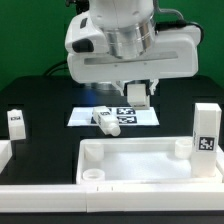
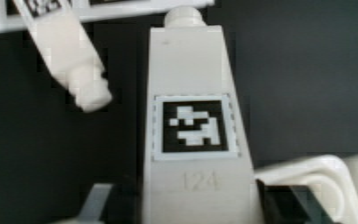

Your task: Assemble desk

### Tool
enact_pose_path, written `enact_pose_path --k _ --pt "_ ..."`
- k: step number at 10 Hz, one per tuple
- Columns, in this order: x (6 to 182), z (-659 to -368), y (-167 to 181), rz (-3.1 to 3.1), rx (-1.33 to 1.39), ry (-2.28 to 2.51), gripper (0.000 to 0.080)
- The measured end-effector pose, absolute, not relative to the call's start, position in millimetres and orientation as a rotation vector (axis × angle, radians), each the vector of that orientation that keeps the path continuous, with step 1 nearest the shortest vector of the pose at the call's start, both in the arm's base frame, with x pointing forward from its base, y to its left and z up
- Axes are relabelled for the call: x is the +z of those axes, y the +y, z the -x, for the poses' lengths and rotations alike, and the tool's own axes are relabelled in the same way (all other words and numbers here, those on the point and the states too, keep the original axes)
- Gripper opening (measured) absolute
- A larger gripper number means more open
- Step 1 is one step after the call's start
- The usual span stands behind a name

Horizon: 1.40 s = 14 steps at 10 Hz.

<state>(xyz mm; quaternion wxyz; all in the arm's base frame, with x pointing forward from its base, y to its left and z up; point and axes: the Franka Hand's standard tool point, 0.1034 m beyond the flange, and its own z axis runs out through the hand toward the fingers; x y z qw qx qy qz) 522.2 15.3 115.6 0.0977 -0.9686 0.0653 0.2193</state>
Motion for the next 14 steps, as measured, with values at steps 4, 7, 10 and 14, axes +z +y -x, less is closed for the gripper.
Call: enact_pose_path --k 4,7,10,14 --pt "159.9 -590.2 -15.5 2.917 0.031 0.128 0.0285" --pt "144.9 -594.8 -38.4 3.024 -0.366 0.045 0.0285" --pt "160.9 -620.5 -55.9 3.080 -0.749 -0.012 0.0285" --pt "153.9 -633.5 -68.4 3.071 -0.704 -0.016 0.0285"
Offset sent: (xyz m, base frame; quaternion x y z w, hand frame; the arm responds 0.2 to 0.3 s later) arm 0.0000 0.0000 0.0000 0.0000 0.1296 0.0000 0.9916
